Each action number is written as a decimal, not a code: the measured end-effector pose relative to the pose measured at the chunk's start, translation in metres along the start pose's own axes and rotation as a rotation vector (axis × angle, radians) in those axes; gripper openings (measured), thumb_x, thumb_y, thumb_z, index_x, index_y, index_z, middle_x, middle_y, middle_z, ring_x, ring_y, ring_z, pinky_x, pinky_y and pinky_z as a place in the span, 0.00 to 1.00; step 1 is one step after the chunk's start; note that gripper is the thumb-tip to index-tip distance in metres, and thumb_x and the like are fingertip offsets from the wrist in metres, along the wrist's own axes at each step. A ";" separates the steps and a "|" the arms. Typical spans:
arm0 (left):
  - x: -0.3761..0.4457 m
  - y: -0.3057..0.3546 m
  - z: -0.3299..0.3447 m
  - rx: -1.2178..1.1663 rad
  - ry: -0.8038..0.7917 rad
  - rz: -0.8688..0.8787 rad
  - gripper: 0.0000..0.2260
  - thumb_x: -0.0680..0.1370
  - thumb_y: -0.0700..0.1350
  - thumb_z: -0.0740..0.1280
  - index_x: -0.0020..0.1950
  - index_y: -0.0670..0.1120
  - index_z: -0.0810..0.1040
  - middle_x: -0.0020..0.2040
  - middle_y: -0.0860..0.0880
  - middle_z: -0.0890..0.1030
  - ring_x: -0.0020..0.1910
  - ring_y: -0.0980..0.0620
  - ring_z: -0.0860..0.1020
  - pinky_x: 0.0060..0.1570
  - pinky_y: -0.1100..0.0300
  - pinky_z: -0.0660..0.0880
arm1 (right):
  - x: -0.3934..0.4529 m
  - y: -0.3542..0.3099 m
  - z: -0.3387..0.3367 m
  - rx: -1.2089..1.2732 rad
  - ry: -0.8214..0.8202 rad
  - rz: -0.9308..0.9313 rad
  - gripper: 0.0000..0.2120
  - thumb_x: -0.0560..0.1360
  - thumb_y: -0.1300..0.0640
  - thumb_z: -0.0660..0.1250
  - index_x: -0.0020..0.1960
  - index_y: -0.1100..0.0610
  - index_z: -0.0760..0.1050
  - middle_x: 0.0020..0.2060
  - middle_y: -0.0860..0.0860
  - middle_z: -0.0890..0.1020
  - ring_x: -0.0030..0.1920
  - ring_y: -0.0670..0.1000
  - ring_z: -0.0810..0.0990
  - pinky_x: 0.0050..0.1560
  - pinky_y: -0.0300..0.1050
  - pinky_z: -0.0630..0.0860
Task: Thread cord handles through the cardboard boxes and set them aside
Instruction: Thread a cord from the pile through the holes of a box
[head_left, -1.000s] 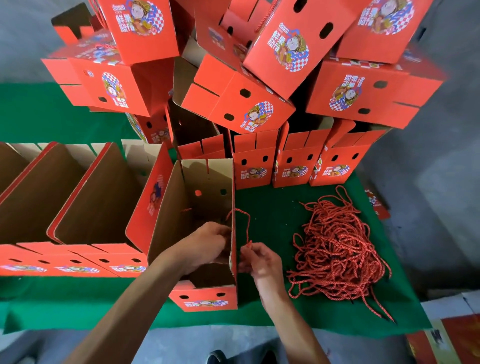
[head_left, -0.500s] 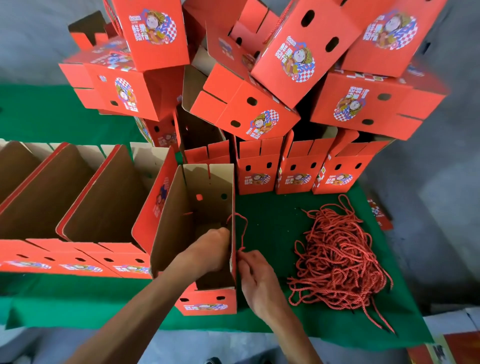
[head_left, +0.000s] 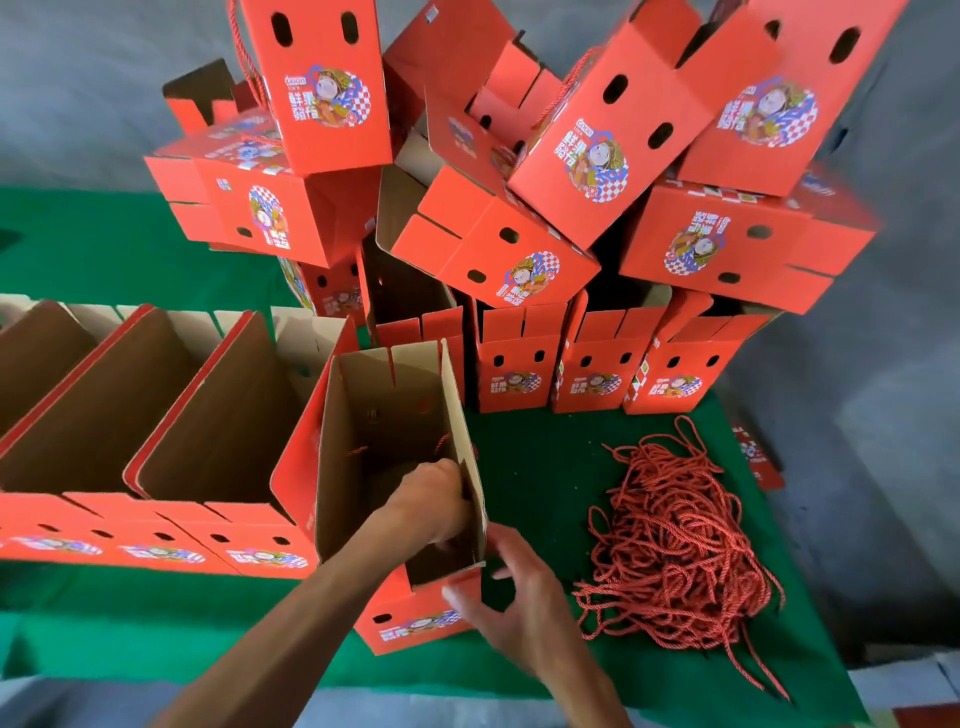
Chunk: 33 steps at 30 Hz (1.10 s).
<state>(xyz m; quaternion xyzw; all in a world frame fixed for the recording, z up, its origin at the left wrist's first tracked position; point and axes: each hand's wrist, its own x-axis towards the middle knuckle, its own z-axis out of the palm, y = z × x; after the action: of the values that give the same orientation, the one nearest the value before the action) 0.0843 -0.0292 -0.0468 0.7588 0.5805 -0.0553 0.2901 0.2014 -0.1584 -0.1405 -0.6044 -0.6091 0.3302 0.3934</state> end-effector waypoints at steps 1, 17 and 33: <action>-0.001 0.002 -0.003 0.027 0.056 0.016 0.10 0.79 0.42 0.67 0.58 0.40 0.78 0.57 0.40 0.83 0.55 0.39 0.82 0.51 0.51 0.80 | 0.002 0.001 0.001 -0.033 0.027 0.020 0.23 0.74 0.31 0.69 0.67 0.33 0.71 0.61 0.30 0.76 0.61 0.35 0.77 0.56 0.36 0.77; -0.008 -0.011 -0.025 0.247 0.114 0.390 0.19 0.80 0.66 0.61 0.57 0.53 0.81 0.50 0.53 0.84 0.47 0.50 0.83 0.47 0.52 0.80 | 0.014 0.022 0.031 -0.556 0.202 -0.158 0.18 0.82 0.46 0.64 0.72 0.45 0.73 0.68 0.53 0.75 0.63 0.49 0.78 0.59 0.43 0.80; -0.018 0.044 -0.081 0.458 0.265 0.455 0.15 0.85 0.53 0.59 0.65 0.47 0.77 0.59 0.42 0.81 0.59 0.39 0.80 0.57 0.47 0.77 | 0.029 -0.033 0.034 -0.764 0.220 -0.141 0.36 0.70 0.51 0.78 0.73 0.36 0.67 0.71 0.65 0.72 0.56 0.59 0.83 0.50 0.49 0.84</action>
<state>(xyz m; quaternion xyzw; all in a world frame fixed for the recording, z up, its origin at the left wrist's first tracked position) 0.0989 -0.0104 0.0439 0.9147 0.4017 -0.0192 0.0392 0.1563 -0.1284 -0.1251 -0.6956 -0.6822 -0.0141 0.2248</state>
